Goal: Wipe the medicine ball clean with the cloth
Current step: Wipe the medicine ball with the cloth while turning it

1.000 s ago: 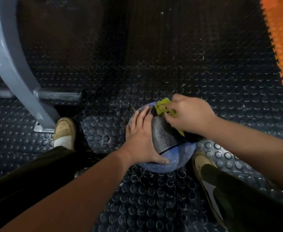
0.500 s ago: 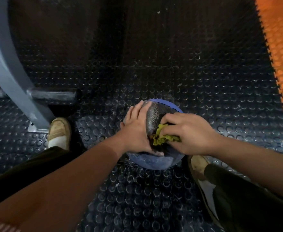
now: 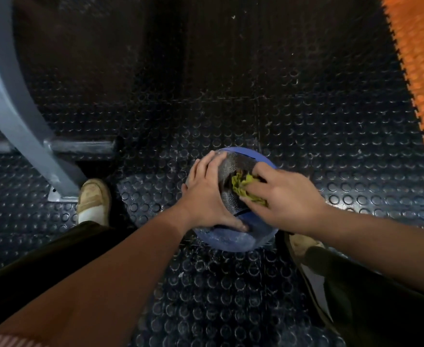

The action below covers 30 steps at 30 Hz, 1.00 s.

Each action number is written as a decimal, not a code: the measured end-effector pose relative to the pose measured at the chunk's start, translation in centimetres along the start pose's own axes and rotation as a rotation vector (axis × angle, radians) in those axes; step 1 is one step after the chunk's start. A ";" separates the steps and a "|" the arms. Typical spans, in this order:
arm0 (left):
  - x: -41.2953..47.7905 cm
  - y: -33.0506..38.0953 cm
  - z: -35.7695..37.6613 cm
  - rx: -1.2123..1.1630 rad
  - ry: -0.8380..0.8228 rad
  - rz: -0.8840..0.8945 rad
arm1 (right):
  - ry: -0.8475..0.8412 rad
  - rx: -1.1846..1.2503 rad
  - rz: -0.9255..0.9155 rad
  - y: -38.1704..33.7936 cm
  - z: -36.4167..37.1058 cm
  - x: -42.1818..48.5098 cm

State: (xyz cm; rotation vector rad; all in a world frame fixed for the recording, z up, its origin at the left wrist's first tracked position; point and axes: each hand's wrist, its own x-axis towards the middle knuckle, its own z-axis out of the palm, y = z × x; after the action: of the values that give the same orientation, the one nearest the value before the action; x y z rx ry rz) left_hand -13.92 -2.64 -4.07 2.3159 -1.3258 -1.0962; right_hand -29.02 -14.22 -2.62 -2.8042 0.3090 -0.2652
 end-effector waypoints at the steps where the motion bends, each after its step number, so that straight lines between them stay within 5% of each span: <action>1: -0.3 0.0 0.2 -0.001 0.009 0.010 | -0.006 -0.008 -0.034 0.1 -0.2 -0.3; 4: -1.3 0.2 1.2 0.022 0.046 0.023 | 0.016 0.020 -0.035 0.6 0.0 -0.2; 7: -1.6 0.3 1.6 0.064 0.066 -0.008 | 0.068 0.048 0.180 0.6 0.2 2.5; 13: -1.9 1.1 1.7 0.052 0.030 -0.030 | -0.273 0.521 0.568 3.1 -1.0 7.8; 15: -1.8 1.2 1.8 0.059 0.038 -0.049 | -0.348 0.572 0.578 3.0 -1.2 7.6; 18: -1.0 1.1 1.3 0.019 0.055 -0.064 | -0.457 0.284 0.412 2.9 -1.0 5.9; 25: 0.3 1.8 -0.1 -0.070 0.037 -0.125 | -0.083 0.157 0.209 2.1 -0.8 1.3; 30: -1.2 1.8 1.7 0.001 0.085 -0.111 | -0.024 0.176 0.343 1.0 -0.6 2.9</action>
State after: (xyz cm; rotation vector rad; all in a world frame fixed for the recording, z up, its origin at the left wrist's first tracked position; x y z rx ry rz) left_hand -16.66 -2.42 -3.63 2.4338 -1.1805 -1.0169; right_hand -26.53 -16.01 -1.99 -2.5260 0.7131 -0.1697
